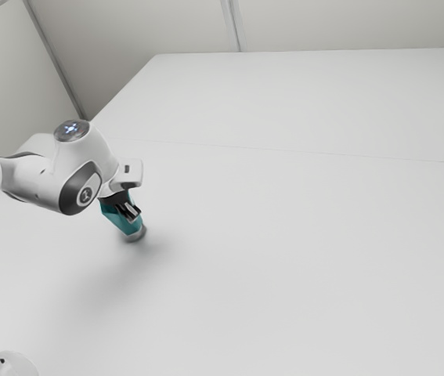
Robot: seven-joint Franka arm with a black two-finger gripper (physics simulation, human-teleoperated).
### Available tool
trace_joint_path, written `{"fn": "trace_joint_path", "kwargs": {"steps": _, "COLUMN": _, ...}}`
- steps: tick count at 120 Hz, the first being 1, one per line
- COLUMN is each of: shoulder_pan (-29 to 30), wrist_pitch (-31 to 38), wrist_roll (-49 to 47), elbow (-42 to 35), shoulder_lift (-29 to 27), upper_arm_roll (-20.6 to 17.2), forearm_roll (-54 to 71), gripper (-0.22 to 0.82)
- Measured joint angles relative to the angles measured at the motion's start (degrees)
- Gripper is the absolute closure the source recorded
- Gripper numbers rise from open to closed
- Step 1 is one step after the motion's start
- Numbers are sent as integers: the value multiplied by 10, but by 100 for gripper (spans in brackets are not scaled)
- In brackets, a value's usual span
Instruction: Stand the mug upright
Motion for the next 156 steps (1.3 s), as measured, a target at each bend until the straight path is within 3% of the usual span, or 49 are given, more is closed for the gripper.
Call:
{"fn": "trace_joint_path", "kwargs": {"steps": 52, "shoulder_pan": 8, "wrist_pitch": 9, "wrist_roll": -10, "elbow": -7, "shoulder_lift": 7, "upper_arm_roll": 0, "forearm_roll": -1, "gripper": 77}}
{"fn": "trace_joint_path", "kwargs": {"steps": 156, "shoulder_pan": 25, "wrist_pitch": -4, "wrist_roll": -10, "elbow": -5, "shoulder_lift": 3, "upper_arm_roll": 3, "forearm_roll": -19, "gripper": 52}}
